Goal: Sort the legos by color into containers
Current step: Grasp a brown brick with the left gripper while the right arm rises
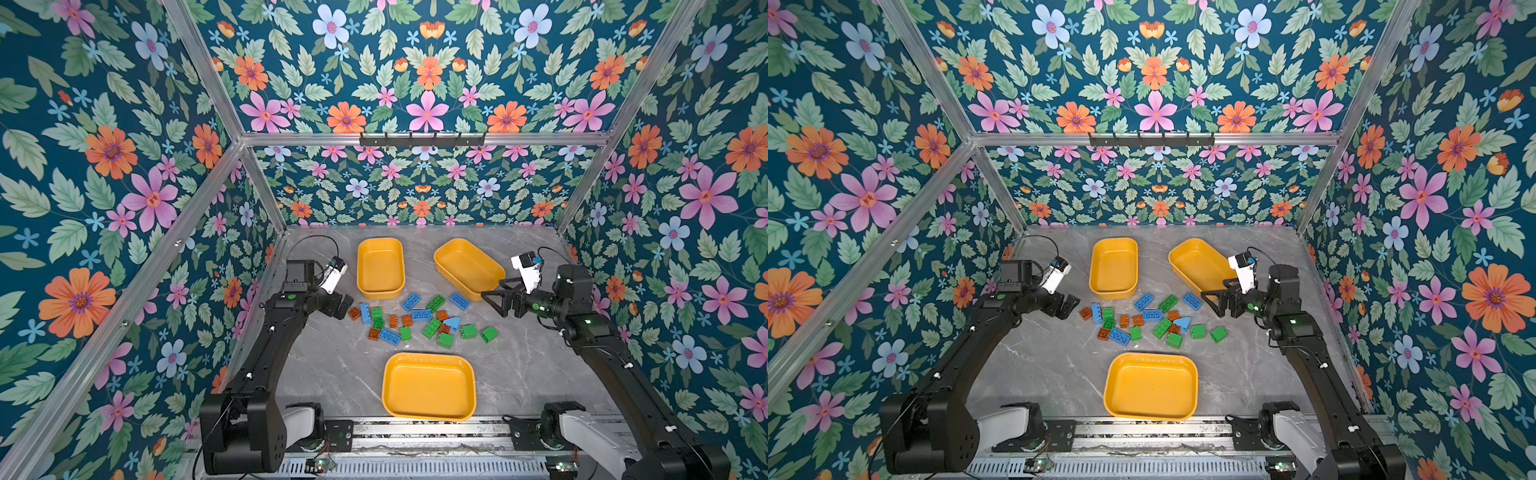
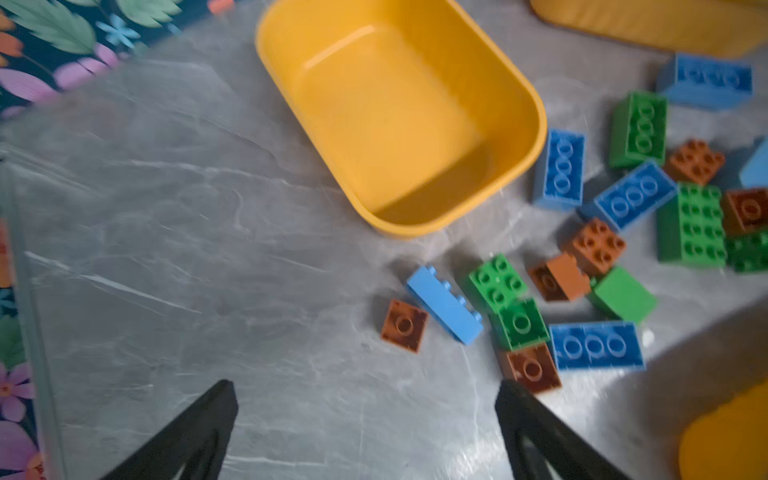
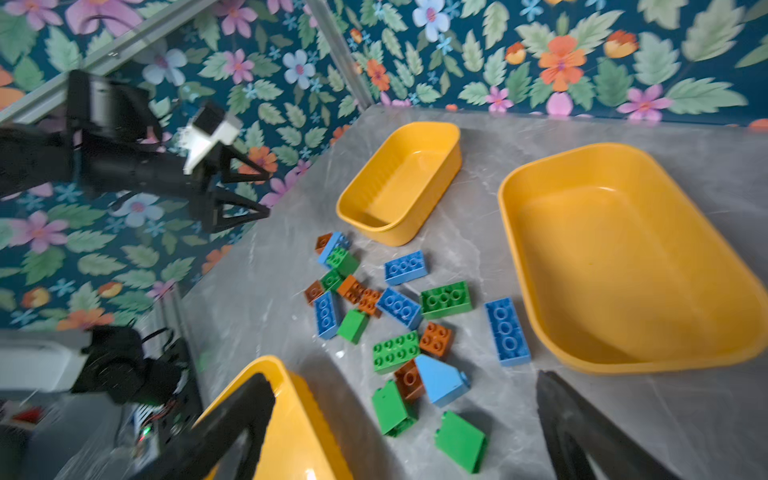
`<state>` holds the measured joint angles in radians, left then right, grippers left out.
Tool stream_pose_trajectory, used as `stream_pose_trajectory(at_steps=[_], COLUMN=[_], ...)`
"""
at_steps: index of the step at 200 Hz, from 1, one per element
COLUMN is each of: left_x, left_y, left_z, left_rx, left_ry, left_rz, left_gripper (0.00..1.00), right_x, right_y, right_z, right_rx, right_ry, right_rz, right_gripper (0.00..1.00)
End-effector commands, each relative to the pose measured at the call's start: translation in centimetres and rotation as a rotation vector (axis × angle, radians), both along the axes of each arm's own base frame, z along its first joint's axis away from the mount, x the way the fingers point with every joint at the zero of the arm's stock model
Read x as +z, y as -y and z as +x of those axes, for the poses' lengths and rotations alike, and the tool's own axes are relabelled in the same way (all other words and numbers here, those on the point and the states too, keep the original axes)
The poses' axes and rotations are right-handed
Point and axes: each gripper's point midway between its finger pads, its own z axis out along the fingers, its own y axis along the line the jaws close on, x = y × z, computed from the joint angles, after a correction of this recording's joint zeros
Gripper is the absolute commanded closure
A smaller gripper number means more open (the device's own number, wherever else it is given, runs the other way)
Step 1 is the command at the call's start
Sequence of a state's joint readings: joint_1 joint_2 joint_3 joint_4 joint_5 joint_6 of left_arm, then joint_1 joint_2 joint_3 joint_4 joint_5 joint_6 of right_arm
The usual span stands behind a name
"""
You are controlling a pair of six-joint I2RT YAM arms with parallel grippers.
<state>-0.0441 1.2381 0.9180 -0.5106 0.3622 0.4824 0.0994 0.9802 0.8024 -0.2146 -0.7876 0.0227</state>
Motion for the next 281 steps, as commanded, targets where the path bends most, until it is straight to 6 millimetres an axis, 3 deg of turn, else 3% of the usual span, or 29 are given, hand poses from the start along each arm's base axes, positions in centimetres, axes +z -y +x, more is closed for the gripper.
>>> stream_pose_trajectory(at_steps=[1,57,141,177,209,281], left_x=[-2.3,-6.2,-11.4,-12.2,-12.8,-11.3], left_y=[0.7,1.3,1.8,2.7,2.8,2.5], left_z=[-2.0,0.7,2.4,2.5,2.3,1.9], left_rx=[-0.138,-0.195,-0.281,-0.314,-0.328,-0.318], left_ry=[-0.083,-0.068,-0.124,-0.140,-0.155,-0.165], left_rz=[0.038,0.082,0.198,0.192,0.193,0.206], left_gripper=[0.03,0.10,0.23,0.34,0.54,0.68], right_x=[-0.3,0.0,-0.5,-0.9,-1.2,-0.9], right_y=[-1.5,-3.5,-3.3,-3.0,-2.8,-2.9], right_z=[-1.8,-2.4,-2.2,-2.2,-2.4,-2.4], right_rx=[0.085,0.139,0.130,0.120,0.112,0.122], right_ry=[-0.038,-0.035,-0.060,-0.070,-0.071,-0.065], right_rz=[0.001,-0.012,-0.046,-0.065,-0.086,-0.087], right_gripper=[0.01,0.01,0.01,0.01,0.01,0.01])
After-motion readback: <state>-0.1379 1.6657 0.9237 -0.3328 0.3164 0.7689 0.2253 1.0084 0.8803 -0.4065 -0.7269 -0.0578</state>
